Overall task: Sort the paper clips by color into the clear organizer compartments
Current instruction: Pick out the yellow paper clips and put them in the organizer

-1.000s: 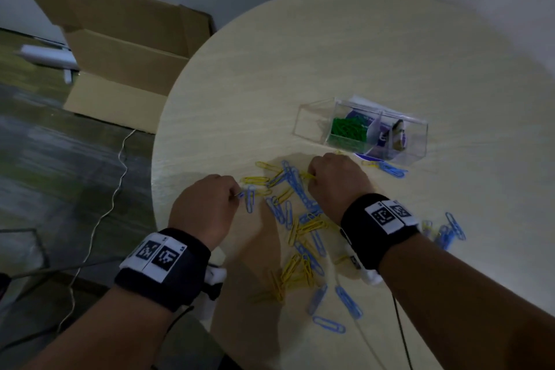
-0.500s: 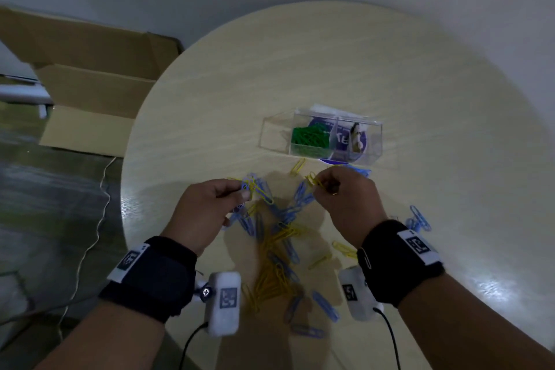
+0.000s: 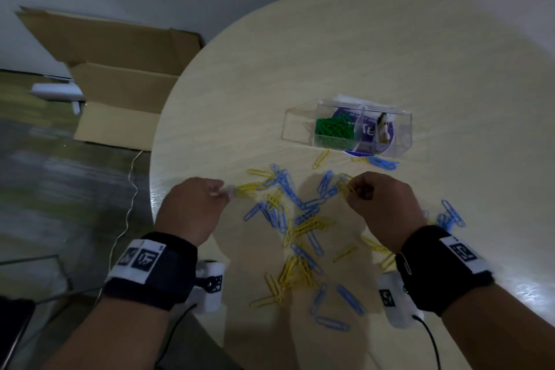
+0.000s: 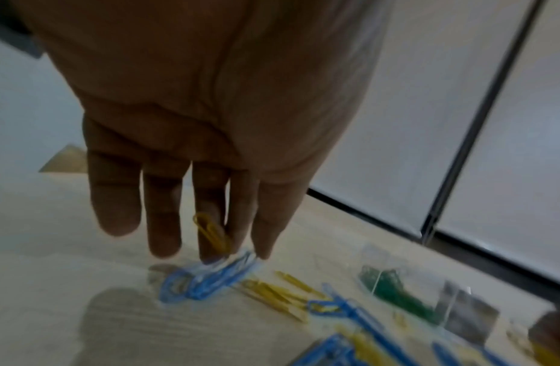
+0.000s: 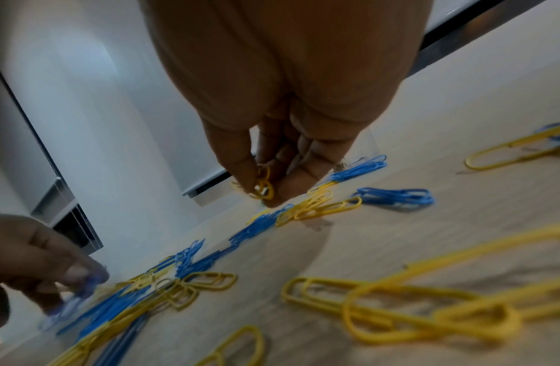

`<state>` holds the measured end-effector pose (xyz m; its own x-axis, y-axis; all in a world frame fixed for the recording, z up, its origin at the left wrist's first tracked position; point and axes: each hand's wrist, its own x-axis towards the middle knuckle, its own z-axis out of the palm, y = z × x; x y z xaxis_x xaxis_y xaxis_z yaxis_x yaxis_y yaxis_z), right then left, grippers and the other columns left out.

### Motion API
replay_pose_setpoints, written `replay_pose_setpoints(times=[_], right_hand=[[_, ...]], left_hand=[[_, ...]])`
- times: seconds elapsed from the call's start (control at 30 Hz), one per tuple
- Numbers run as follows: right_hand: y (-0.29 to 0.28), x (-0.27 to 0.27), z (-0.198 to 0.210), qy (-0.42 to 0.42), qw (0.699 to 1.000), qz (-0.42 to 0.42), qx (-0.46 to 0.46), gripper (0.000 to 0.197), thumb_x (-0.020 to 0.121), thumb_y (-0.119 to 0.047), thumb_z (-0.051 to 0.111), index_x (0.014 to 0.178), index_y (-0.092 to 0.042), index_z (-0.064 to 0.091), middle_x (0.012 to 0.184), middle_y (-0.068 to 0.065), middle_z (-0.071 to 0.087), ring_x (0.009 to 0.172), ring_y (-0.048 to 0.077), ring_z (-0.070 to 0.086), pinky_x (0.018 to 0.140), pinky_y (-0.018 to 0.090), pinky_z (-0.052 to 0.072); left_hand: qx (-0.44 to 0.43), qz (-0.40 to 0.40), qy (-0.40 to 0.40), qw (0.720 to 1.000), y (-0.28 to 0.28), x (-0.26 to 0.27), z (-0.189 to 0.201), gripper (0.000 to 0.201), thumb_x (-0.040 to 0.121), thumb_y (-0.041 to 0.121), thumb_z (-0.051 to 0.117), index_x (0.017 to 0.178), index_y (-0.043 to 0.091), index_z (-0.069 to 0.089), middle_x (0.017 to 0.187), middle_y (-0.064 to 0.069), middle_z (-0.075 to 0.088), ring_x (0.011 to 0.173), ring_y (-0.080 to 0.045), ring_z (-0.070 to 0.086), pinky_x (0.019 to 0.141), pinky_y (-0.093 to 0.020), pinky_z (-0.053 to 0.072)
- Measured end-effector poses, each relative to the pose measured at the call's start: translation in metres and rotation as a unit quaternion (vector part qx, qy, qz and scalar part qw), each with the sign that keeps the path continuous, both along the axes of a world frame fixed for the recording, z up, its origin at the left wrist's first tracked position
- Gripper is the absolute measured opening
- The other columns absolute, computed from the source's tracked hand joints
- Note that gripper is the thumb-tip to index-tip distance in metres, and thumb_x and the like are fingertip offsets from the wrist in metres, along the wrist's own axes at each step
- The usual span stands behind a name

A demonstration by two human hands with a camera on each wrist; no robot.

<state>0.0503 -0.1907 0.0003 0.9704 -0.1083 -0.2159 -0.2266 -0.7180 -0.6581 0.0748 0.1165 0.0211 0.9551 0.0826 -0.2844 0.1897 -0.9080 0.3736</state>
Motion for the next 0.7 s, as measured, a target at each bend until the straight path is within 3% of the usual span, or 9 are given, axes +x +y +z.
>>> replay_pose_setpoints(times=[0.13, 0.3, 0.47, 0.53, 0.63, 0.7], right_hand=[[0.0, 0.0, -0.001, 0.009, 1.0, -0.004, 0.0, 0.005, 0.078, -0.019, 0.071, 0.079, -0.022, 0.067, 0.072, -0.002, 0.066, 0.069, 0.019, 0.06, 0.064, 0.031, 0.045], [0.002, -0.001, -0.001, 0.022, 1.0, -0.003, -0.001, 0.005, 0.078, -0.019, 0.071, 0.08, -0.023, 0.067, 0.072, -0.004, 0.065, 0.069, 0.017, 0.059, 0.063, 0.027, 0.04], [0.004, -0.004, -0.005, 0.036, 0.999, -0.003, -0.002, 0.008, 0.077, -0.019, 0.072, 0.081, -0.025, 0.067, 0.073, -0.005, 0.066, 0.07, 0.017, 0.061, 0.065, 0.029, 0.045], [0.005, -0.005, -0.005, 0.037, 0.999, -0.004, -0.004, 0.009, 0.076, -0.019, 0.072, 0.082, -0.025, 0.067, 0.073, -0.005, 0.066, 0.071, 0.016, 0.061, 0.066, 0.028, 0.044], [0.006, -0.006, -0.004, 0.039, 0.999, -0.004, -0.007, 0.013, 0.076, -0.02, 0.072, 0.08, -0.029, 0.064, 0.072, -0.008, 0.064, 0.068, 0.011, 0.059, 0.064, 0.024, 0.039], [0.007, -0.007, -0.002, 0.032, 0.999, -0.01, -0.001, 0.016, 0.075, -0.018, 0.073, 0.079, -0.03, 0.063, 0.07, -0.012, 0.063, 0.065, 0.006, 0.057, 0.059, 0.023, 0.037]], left_hand=[[0.024, -0.129, -0.091, 0.987, -0.003, 0.021, -0.015, 0.028, 0.093, 0.022, 0.057, 0.12, 0.023, 0.067, 0.113, -0.005, 0.066, 0.102, -0.031, 0.058, 0.093, -0.037, 0.044], [0.029, -0.254, -0.081, 0.964, -0.017, 0.044, -0.027, 0.026, 0.09, 0.019, 0.062, 0.113, 0.026, 0.071, 0.104, -0.001, 0.066, 0.094, -0.029, 0.058, 0.085, -0.039, 0.047], [0.033, -0.222, -0.025, 0.974, -0.015, 0.054, -0.021, 0.003, 0.087, 0.018, 0.066, 0.089, 0.02, 0.066, 0.089, 0.001, 0.054, 0.09, -0.025, 0.055, 0.077, -0.033, 0.043], [0.011, -0.204, -0.005, 0.979, -0.011, 0.054, -0.016, 0.004, 0.089, 0.018, 0.063, 0.086, 0.021, 0.062, 0.086, 0.002, 0.054, 0.086, -0.021, 0.056, 0.075, -0.03, 0.043], [-0.003, -0.193, -0.007, 0.981, -0.005, 0.046, -0.009, 0.006, 0.089, 0.017, 0.062, 0.092, 0.02, 0.067, 0.087, 0.0, 0.066, 0.082, -0.02, 0.06, 0.076, -0.032, 0.049], [0.035, -0.243, -0.007, 0.969, -0.001, 0.036, -0.009, 0.019, 0.087, 0.021, 0.065, 0.105, 0.019, 0.07, 0.093, -0.005, 0.067, 0.089, -0.026, 0.061, 0.077, -0.035, 0.048]])
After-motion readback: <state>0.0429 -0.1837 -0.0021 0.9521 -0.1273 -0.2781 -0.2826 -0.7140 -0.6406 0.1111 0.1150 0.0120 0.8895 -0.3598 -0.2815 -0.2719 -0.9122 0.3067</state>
